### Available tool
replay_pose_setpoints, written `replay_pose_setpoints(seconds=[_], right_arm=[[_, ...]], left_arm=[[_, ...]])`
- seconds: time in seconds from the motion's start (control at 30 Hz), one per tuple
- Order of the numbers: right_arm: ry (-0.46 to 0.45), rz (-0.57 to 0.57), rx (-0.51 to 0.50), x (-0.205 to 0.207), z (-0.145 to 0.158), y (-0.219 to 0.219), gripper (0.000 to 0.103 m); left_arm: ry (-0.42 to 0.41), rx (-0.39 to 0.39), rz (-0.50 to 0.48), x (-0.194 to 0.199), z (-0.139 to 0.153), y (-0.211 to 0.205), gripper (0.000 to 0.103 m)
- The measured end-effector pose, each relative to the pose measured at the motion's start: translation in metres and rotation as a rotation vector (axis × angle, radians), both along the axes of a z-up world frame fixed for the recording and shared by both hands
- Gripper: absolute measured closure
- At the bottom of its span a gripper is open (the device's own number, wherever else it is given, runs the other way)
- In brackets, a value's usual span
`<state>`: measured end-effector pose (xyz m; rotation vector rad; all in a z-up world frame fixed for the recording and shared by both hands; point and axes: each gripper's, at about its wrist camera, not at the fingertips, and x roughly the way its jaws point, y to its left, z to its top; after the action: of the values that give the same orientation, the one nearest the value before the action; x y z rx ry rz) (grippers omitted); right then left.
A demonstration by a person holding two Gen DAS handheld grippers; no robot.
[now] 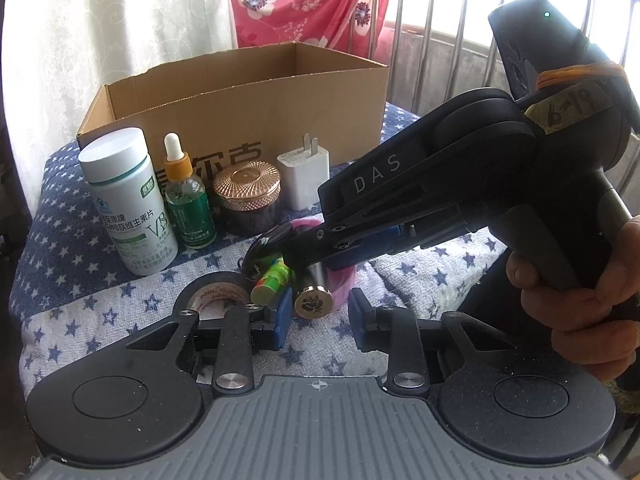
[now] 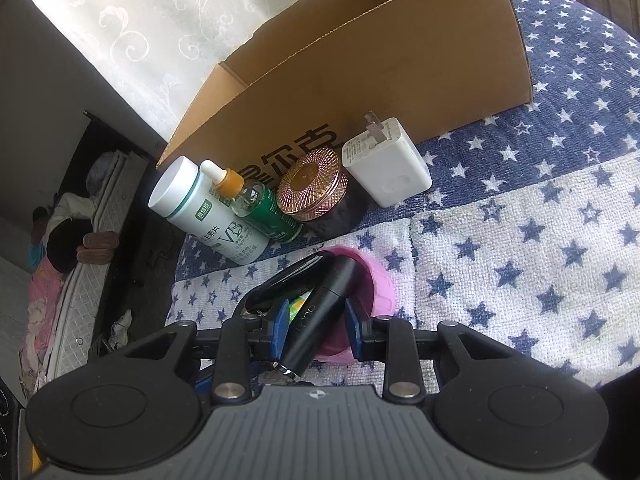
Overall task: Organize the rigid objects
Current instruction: 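Grasp the black cylinder battery with the right gripper, then carry the black battery into the cardboard box and open the right gripper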
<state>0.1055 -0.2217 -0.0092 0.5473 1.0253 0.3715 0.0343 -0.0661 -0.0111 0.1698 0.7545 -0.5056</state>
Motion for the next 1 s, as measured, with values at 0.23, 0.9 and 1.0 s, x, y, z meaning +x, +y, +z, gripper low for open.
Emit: replay_pose_setpoints(seconds=[0.23,0.9,1.0], right_arm=[[0.082,0.015,0.047,0.015,-0.007,-0.003,0.069],[-0.086,-0.028,0.112,-0.018,0.030,-0.021,0.070],[-0.166,-0.003,0.095,-0.018,0.053,-0.015,0.070]], left_arm=[[0.055,-0.002,0.019,0.014,-0.005,0.002,0.081],[-0.098,-0.002,-0.008,-0.014,0.027,-0.011,0.081],[-0.156,-0.010,0.005,-0.014,0.046,-0.006,0.081]])
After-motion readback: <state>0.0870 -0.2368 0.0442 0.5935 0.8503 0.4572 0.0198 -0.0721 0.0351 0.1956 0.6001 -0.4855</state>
